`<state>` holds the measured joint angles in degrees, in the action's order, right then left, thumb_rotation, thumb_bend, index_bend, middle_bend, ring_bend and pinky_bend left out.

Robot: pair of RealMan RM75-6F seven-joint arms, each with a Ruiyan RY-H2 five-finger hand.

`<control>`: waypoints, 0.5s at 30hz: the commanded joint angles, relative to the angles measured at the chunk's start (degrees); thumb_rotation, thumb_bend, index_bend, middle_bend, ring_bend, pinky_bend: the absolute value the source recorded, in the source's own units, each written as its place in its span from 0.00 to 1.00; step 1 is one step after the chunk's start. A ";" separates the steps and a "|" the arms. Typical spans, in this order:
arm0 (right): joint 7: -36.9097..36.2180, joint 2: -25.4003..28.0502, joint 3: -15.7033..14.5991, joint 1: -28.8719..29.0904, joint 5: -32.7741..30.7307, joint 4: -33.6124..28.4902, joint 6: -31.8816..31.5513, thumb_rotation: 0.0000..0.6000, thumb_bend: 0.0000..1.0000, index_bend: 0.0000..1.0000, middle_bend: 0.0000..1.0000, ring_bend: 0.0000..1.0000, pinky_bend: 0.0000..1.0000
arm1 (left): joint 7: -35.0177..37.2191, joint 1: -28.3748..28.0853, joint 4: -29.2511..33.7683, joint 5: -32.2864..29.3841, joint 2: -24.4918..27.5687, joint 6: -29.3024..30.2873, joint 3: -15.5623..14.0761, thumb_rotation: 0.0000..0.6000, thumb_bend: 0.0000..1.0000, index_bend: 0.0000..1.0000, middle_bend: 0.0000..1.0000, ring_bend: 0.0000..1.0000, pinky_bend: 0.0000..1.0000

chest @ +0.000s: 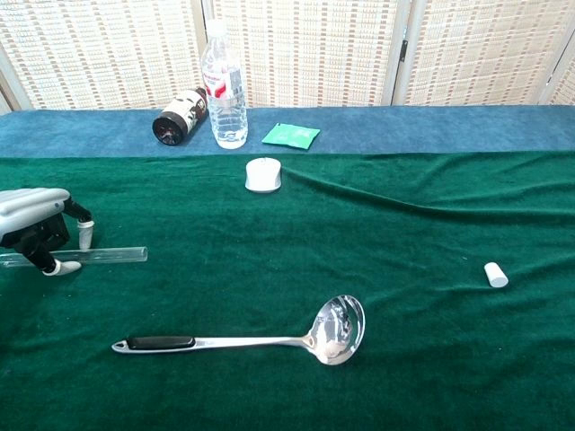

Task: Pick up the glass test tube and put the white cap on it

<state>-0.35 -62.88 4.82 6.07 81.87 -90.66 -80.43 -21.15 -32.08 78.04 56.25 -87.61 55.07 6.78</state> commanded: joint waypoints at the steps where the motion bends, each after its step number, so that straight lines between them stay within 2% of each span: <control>1: 0.13 0.00 0.03 -0.01 -0.05 -0.08 -0.09 1.00 0.55 0.00 0.00 0.04 0.00 | 0.86 0.10 -0.46 0.74 -0.19 0.33 0.04 1.00 0.42 0.59 0.95 0.89 0.86; 8: 0.42 0.27 -0.06 -0.02 0.44 -0.76 -0.42 1.00 0.55 0.00 0.00 0.06 0.00 | 5.29 0.72 -0.70 5.46 0.13 2.00 -0.12 1.00 0.48 0.64 0.97 0.91 0.88; 15: 1.67 -0.84 0.21 2.13 1.62 -1.66 1.60 1.00 0.55 0.00 0.00 0.06 0.00 | 11.05 2.12 3.30 12.71 3.11 5.29 -1.09 1.00 0.51 0.66 0.98 0.91 0.88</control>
<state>0.84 -63.29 4.93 7.48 83.20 -92.09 -79.64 -11.31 -30.46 80.03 67.56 -85.58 59.44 6.08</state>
